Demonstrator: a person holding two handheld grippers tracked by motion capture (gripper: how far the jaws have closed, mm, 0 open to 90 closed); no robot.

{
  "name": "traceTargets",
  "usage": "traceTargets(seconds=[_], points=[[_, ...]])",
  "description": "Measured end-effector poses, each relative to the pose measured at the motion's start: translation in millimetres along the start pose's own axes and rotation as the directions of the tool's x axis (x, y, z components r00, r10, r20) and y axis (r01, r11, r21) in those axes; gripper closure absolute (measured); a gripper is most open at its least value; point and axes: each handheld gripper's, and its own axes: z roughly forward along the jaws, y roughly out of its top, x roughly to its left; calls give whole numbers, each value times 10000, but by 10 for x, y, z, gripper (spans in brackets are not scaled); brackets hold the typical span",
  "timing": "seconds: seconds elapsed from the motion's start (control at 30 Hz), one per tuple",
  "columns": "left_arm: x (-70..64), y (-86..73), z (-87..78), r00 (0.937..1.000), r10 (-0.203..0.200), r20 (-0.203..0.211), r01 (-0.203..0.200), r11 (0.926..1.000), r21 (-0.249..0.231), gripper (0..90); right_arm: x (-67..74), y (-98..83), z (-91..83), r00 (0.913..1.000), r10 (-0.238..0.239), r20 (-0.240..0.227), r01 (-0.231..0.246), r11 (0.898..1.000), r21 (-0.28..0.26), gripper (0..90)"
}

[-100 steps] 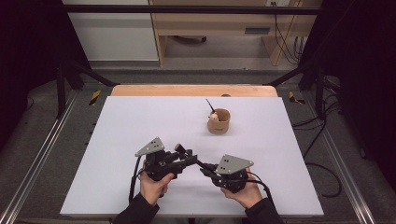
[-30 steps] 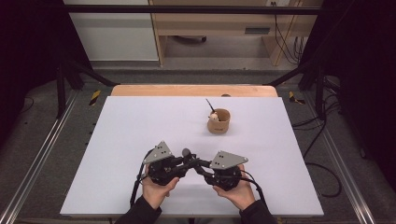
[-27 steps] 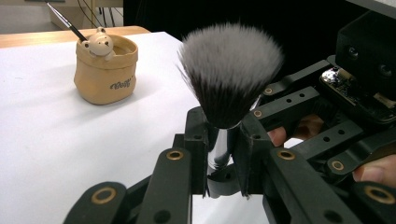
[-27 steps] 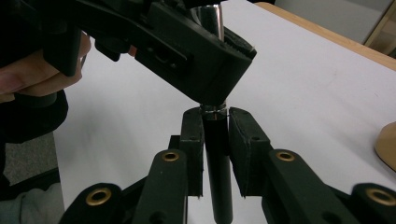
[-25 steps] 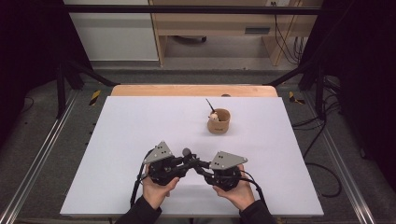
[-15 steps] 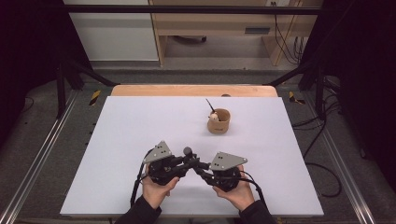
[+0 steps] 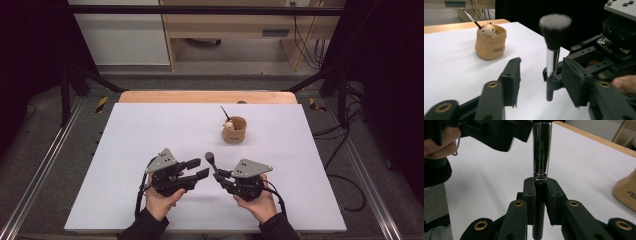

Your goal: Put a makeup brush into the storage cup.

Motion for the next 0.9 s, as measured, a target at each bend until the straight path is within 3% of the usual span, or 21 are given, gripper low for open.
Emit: traceTargets(seconds=[0.17, 0.6, 0.9], points=[[40, -1, -53, 9995, 296, -141, -295, 9995, 78, 393, -65, -13, -61, 9996, 185, 205, -184, 9998, -68, 795], [163, 10, -175, 9963, 559, -660, -545, 9982, 237, 220, -210, -24, -217, 9961, 586, 663, -566, 9979, -325, 795], [252, -3, -377, 9890, 657, -1323, -637, 9978, 199, 156, -260, -20, -296, 9943, 675, 829, -637, 9968, -479, 795]])
